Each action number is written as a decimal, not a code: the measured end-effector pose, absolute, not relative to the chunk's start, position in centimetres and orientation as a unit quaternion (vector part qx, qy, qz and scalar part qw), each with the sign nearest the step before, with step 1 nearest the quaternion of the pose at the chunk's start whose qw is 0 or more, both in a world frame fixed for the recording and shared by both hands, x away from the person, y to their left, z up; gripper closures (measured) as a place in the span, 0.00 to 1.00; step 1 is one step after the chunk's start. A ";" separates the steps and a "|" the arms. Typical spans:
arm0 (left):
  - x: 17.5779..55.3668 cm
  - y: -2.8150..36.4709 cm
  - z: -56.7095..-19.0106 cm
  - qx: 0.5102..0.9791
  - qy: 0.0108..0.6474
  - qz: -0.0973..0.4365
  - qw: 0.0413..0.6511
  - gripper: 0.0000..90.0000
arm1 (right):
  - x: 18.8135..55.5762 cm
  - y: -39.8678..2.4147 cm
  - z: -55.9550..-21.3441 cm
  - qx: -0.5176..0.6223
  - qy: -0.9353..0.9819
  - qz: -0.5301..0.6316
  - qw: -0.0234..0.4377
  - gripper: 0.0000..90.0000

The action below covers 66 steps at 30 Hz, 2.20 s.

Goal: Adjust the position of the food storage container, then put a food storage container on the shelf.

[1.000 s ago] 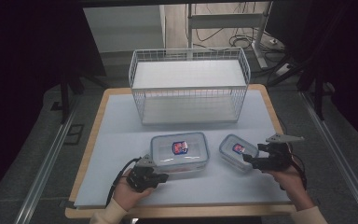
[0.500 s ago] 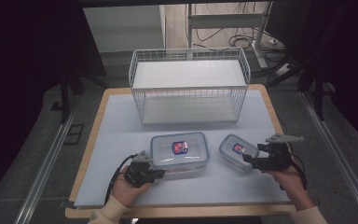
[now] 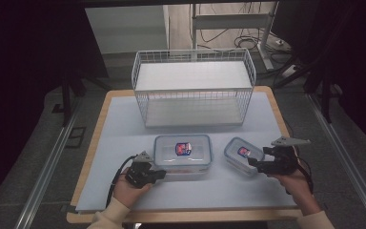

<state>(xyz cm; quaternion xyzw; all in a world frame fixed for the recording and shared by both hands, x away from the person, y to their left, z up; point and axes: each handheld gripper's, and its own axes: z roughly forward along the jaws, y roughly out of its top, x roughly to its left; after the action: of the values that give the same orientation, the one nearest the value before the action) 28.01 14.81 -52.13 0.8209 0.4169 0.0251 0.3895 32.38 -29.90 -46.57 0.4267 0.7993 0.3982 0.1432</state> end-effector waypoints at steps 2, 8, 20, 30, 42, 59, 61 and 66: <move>28.1 14.9 -52.2 0.820 0.418 0.023 0.391 1.00 | 32.4 -29.9 -46.6 0.426 0.800 0.398 0.143 0.21; 27.5 15.8 -52.0 0.811 0.429 0.018 0.398 1.00 | 32.3 -29.9 -46.5 0.425 0.800 0.400 0.143 0.21; 26.6 18.7 -50.6 0.793 0.453 0.049 0.404 0.97 | 32.1 -29.8 -46.2 0.419 0.796 0.412 0.141 0.21; 27.2 20.9 -49.7 0.743 0.509 0.080 0.428 0.35 | 32.1 -29.4 -46.4 0.409 0.803 0.412 0.136 0.20; 27.3 20.9 -48.9 0.733 0.512 0.075 0.442 0.21 | 31.8 -28.6 -46.1 0.394 0.802 0.431 0.123 0.18; 29.9 19.6 -48.2 0.724 0.521 0.054 0.449 0.13 | 32.0 -24.4 -45.8 0.401 0.803 0.437 0.062 0.16; 30.5 19.4 -48.3 0.723 0.521 0.045 0.451 0.13 | 32.1 -23.8 -45.9 0.401 0.804 0.436 0.058 0.16; 32.4 19.1 -48.8 0.715 0.530 0.021 0.456 0.13 | 33.1 -20.8 -46.4 0.409 0.807 0.425 0.036 0.15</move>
<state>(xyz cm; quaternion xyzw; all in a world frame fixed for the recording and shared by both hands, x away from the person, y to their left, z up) 32.44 19.15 -48.78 0.7146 0.5301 0.0210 0.4559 33.11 -20.78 -46.42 0.4086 0.8069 0.4250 0.0359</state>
